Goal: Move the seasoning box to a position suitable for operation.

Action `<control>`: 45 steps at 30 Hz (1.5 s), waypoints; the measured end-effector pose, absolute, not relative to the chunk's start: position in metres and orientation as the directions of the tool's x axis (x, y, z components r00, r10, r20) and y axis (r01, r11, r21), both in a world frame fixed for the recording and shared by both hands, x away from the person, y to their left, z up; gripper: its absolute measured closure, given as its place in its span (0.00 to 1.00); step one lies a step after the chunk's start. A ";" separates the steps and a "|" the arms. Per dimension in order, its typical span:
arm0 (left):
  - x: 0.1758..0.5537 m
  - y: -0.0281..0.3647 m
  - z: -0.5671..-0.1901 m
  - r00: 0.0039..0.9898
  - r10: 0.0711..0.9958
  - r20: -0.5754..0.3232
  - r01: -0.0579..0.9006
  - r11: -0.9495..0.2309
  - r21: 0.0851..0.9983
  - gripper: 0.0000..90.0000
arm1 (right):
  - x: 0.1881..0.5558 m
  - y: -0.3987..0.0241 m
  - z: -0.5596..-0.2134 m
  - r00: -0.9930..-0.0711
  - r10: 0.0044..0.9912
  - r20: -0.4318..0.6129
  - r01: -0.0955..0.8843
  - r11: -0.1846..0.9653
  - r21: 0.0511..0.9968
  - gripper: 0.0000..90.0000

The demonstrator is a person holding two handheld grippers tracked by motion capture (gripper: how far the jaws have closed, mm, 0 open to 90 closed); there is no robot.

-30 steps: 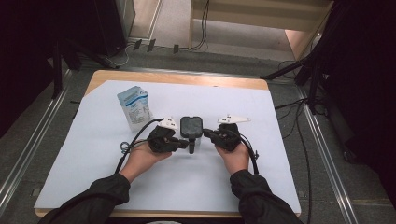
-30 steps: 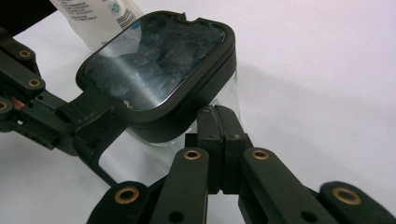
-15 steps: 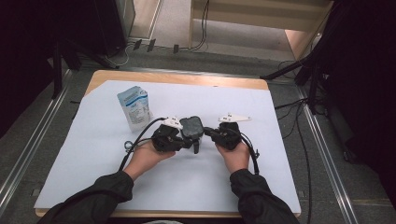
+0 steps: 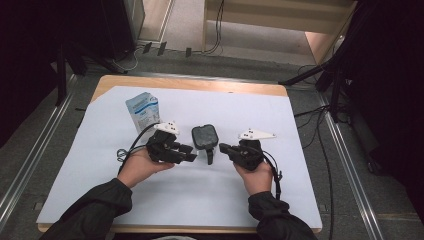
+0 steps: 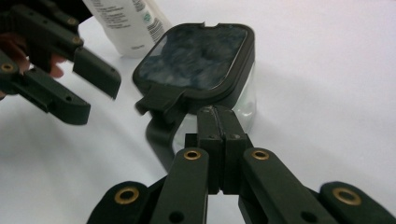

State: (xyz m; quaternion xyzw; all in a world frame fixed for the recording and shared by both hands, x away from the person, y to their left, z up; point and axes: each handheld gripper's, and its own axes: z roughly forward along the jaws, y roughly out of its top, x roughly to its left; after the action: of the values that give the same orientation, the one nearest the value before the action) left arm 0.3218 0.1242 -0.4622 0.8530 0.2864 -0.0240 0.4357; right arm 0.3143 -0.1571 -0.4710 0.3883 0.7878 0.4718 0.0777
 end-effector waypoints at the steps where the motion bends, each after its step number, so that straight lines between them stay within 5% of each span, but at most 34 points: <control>1: 0.322 0.127 -0.463 0.843 0.447 -0.300 0.504 -0.459 0.732 0.62 | 0.312 -0.156 -0.471 -0.687 0.686 0.241 0.538 0.257 0.803 1.00; 16: 0.324 0.152 -0.461 0.815 0.513 -0.270 0.518 -0.435 0.737 0.42 | 0.292 -0.131 -0.478 -0.743 0.630 0.228 0.516 0.321 0.794 1.00; 45: 0.320 0.167 -0.463 0.791 0.562 -0.241 0.526 -0.424 0.738 0.40 | 0.299 -0.106 -0.489 -0.768 0.603 0.217 0.515 0.379 0.769 1.00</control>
State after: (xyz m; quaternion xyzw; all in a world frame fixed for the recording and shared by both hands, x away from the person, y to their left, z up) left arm 0.3203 0.1666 -0.4628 0.8434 0.3226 0.0211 0.4292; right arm 0.2994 -0.1061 -0.4886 0.3369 0.8289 0.4437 0.0496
